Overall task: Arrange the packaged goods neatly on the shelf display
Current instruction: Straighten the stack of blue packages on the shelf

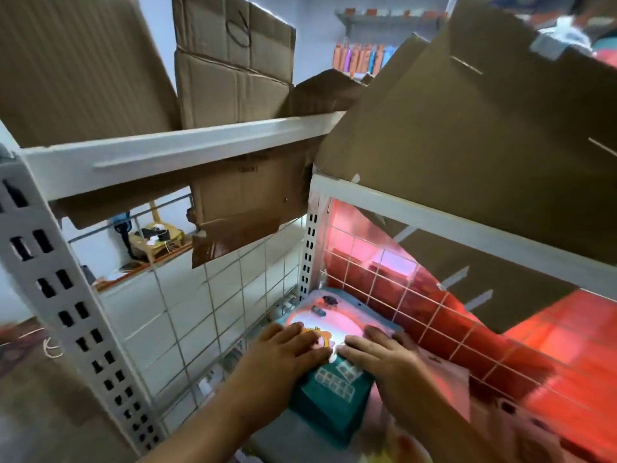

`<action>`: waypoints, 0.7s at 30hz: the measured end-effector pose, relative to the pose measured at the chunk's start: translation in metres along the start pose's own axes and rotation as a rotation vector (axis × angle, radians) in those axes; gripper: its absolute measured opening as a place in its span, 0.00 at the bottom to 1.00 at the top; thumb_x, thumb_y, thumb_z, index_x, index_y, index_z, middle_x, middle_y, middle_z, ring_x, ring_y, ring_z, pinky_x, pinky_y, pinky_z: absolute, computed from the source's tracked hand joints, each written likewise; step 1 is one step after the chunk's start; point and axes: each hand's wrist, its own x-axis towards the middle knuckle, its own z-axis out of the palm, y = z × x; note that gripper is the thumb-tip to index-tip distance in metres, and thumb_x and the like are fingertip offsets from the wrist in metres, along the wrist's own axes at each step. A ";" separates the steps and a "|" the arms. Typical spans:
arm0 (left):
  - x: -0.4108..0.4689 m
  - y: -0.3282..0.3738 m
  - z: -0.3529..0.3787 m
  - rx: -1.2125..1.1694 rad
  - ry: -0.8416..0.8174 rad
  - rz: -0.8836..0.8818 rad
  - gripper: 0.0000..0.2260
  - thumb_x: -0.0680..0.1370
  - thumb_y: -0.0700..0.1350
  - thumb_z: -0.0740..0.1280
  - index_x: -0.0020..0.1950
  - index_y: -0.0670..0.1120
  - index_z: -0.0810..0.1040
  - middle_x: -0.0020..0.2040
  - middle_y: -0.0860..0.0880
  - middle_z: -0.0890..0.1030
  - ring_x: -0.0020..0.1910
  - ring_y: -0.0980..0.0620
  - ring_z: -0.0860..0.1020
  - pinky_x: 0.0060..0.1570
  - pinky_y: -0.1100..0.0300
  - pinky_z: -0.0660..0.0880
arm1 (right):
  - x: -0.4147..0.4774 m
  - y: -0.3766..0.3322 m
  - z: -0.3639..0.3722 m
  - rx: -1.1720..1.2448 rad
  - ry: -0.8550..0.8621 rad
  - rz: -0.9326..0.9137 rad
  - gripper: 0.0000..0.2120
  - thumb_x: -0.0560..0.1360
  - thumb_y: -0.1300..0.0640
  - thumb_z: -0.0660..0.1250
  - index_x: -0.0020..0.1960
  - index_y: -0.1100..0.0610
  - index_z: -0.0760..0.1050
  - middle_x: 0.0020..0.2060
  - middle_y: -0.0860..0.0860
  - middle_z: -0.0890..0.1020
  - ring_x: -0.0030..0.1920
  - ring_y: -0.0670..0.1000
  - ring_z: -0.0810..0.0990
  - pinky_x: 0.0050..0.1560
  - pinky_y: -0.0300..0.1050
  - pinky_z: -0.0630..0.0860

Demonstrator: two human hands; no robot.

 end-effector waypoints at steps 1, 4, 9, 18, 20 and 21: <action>0.000 0.001 0.004 -0.010 -0.016 -0.006 0.34 0.66 0.58 0.79 0.70 0.63 0.71 0.66 0.57 0.78 0.64 0.52 0.77 0.62 0.52 0.76 | 0.000 -0.001 0.003 0.032 0.010 0.018 0.30 0.75 0.55 0.73 0.71 0.35 0.69 0.71 0.36 0.71 0.73 0.49 0.69 0.72 0.54 0.65; -0.003 0.004 0.018 -0.030 -0.035 -0.013 0.35 0.66 0.55 0.78 0.71 0.62 0.70 0.67 0.58 0.77 0.65 0.53 0.76 0.63 0.52 0.75 | 0.000 0.002 0.019 0.116 0.060 0.057 0.29 0.75 0.59 0.71 0.70 0.36 0.71 0.68 0.38 0.75 0.71 0.49 0.72 0.68 0.53 0.71; -0.006 0.011 0.031 -0.085 -0.048 -0.027 0.32 0.67 0.57 0.76 0.70 0.63 0.71 0.67 0.59 0.77 0.65 0.55 0.76 0.61 0.55 0.75 | -0.001 0.006 0.031 0.111 -0.041 0.094 0.27 0.80 0.56 0.64 0.73 0.34 0.66 0.73 0.34 0.66 0.77 0.44 0.59 0.77 0.48 0.57; -0.011 0.019 0.034 -0.176 -0.010 -0.107 0.23 0.75 0.55 0.59 0.71 0.62 0.70 0.71 0.56 0.75 0.70 0.52 0.73 0.68 0.52 0.70 | 0.001 0.007 0.026 0.029 -0.204 0.132 0.28 0.83 0.50 0.59 0.77 0.32 0.53 0.77 0.32 0.52 0.79 0.43 0.45 0.79 0.45 0.43; -0.010 0.019 0.034 -0.219 -0.017 -0.129 0.23 0.76 0.54 0.58 0.72 0.62 0.69 0.73 0.55 0.73 0.73 0.50 0.70 0.70 0.50 0.68 | 0.001 0.005 0.023 0.043 -0.214 0.149 0.27 0.83 0.50 0.59 0.77 0.32 0.54 0.77 0.32 0.52 0.79 0.43 0.45 0.78 0.43 0.42; -0.009 0.020 0.034 -0.225 -0.017 -0.134 0.23 0.76 0.53 0.58 0.72 0.61 0.69 0.74 0.55 0.72 0.73 0.49 0.69 0.71 0.50 0.66 | 0.001 0.004 0.021 0.043 -0.218 0.145 0.27 0.83 0.50 0.59 0.77 0.32 0.54 0.77 0.33 0.52 0.79 0.44 0.45 0.78 0.43 0.42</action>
